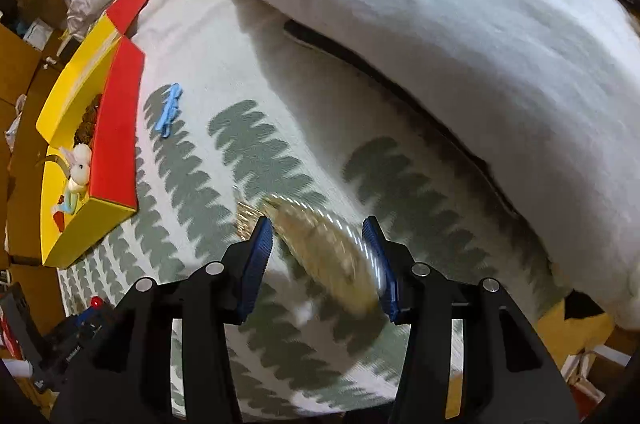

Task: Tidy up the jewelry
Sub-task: 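Hold the red bead stick in the left tool while the right tool lifts the hair claw, then carry the bead stick and hair claw into the yellow box with both tools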

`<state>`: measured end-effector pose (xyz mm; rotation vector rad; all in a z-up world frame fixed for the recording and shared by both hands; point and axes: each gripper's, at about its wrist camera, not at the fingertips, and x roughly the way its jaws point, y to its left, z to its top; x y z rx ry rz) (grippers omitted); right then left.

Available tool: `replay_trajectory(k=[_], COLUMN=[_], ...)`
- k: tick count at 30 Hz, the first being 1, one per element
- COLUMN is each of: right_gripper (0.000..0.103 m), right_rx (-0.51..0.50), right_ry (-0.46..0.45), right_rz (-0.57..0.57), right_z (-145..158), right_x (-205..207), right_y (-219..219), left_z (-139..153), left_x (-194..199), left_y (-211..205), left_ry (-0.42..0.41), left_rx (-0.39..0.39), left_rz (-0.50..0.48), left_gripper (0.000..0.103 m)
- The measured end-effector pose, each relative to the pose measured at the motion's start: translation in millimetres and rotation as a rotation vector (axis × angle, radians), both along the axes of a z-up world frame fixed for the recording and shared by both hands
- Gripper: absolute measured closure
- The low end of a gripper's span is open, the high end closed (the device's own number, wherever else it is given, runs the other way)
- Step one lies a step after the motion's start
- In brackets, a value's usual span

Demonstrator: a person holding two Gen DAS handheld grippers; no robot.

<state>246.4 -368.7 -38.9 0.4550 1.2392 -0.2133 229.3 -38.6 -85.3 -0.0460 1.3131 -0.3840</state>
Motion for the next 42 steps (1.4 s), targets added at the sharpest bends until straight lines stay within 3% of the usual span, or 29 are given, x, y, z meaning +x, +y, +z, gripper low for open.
replay_trajectory(k=[7, 12, 18, 33, 42], right_gripper=[0.055, 0.082, 0.089, 0.090, 0.090], right_rx=[0.029, 0.031, 0.053, 0.081, 0.093], right_ry=[-0.016, -0.014, -0.040, -0.136, -0.285], right_rz=[-0.009, -0.007, -0.008, -0.012, 0.043], right_z=[5, 5, 8, 33, 84], right_x=[-9, -7, -8, -15, -26], right_y=[-7, -5, -7, -10, 11], left_z=[-1, -2, 0, 7, 26], left_x=[-1, 0, -1, -4, -11], left_y=[0, 1, 0, 4, 7], left_ry=[0.000, 0.001, -0.001, -0.021, -0.052], left_rx=[0.002, 0.003, -0.001, -0.012, -0.041], left_rz=[-0.006, -0.003, -0.006, -0.007, -0.022], left_gripper=[0.082, 0.082, 0.082, 0.082, 0.082])
